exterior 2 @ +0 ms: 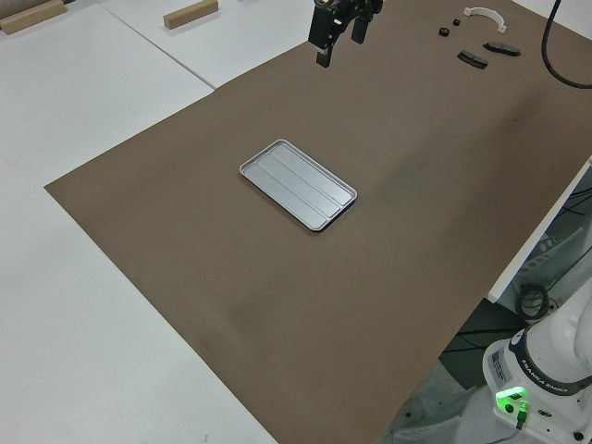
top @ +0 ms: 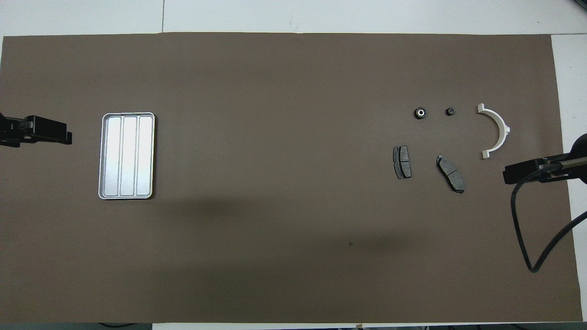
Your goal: Pick bearing gear from pile to tray
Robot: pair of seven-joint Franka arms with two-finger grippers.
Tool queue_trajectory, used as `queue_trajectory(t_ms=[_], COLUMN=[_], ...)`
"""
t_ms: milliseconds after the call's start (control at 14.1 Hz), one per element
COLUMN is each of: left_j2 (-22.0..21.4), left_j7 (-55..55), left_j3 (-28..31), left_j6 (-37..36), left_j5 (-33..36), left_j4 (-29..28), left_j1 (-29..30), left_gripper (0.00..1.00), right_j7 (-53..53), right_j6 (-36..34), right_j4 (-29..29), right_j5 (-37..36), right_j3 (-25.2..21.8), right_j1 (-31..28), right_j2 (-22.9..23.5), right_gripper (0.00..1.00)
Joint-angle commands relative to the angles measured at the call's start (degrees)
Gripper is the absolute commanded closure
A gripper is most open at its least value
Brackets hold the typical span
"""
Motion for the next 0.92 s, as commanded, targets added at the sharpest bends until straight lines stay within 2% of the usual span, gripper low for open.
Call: queue_trajectory(t_ms=[0,850], left_j2=[-2.0,-2.0], left_j7=[0.1,-0.1], left_j3=[0.3,0.3], left_j6=[0.6,1.8], left_j5=[-0.1,-0.1], left_j4=[-2.4,-2.5], left_j1=[-0.2,-0.2], left_gripper=[0.00,0.00], right_j7=[0.7,0.5], right_j6=[-0.5,0.5], right_j4=[0.2,0.2], right_j5=[1.1,1.1], right_j3=[0.4,0.6], right_j1=[-0.8,-0.3], right_j2=[-0.5,-0.5], right_gripper=[0.00,0.00])
